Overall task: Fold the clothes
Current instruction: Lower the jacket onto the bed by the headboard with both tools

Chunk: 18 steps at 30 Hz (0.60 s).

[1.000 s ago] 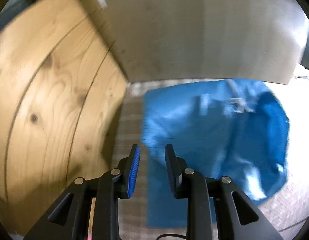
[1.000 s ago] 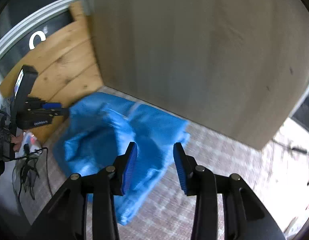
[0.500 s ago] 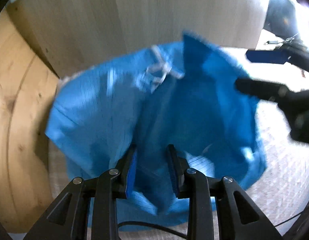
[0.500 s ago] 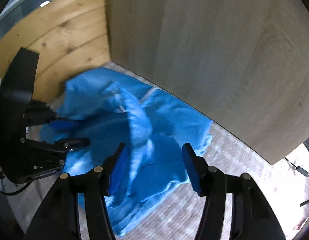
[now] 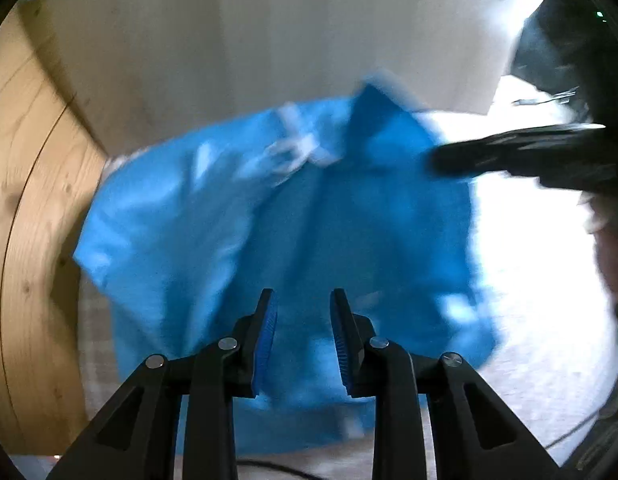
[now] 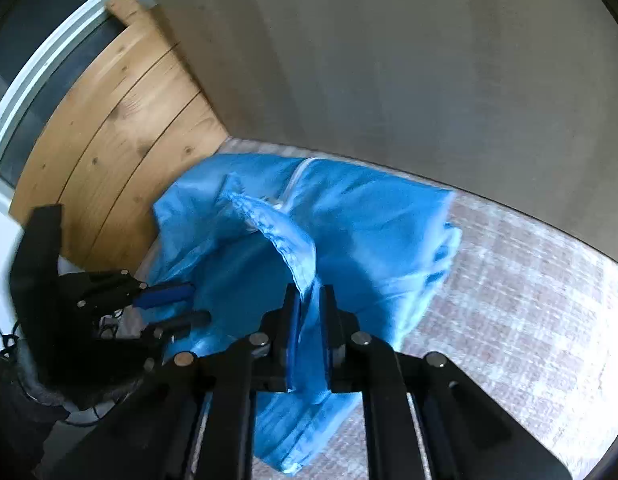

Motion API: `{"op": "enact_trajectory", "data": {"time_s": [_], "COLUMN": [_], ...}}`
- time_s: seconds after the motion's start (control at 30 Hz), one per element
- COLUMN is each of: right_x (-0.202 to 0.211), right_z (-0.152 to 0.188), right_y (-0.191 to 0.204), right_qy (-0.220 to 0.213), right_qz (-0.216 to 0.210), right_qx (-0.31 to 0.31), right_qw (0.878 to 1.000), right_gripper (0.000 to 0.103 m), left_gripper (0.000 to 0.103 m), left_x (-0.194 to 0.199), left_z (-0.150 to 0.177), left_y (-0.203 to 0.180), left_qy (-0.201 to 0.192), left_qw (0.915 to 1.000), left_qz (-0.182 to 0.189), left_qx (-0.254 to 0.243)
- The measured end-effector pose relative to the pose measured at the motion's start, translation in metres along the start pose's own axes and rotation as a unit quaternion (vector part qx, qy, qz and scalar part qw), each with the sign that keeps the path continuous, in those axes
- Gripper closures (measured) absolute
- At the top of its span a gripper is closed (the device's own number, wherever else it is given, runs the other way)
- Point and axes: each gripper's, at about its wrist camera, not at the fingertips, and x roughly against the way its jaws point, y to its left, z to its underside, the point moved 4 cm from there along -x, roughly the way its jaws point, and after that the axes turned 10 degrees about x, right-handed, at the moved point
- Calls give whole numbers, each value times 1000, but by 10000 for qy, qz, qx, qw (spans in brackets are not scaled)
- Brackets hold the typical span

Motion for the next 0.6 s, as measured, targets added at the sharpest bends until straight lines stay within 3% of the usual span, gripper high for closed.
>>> {"op": "enact_trajectory", "data": {"time_s": [0.13,0.27,0.4,0.6], "right_x": [0,3,-2,-12], "right_z": [-4,-8,-19,-22], "right_y": [7,5,5,-3], "right_qy": [59,118,143,194], "right_qz": [85,235,429,-70], "right_qx": [147,217,321,-38], "right_qw": [9998,9994,9985,9998], "right_gripper": [95,94,88,90], "left_gripper": [76,78,79,77], "left_x": [-12,-29,-37,-46], "left_z": [7,12,14,16], "left_y": [-24,-27,-28,-31], "left_qy": [314,537,590,634], "left_qw": [9978,9946,9945,9951], "left_qz": [582,873,858,760], "left_qx": [-20,158,101,-57]}}
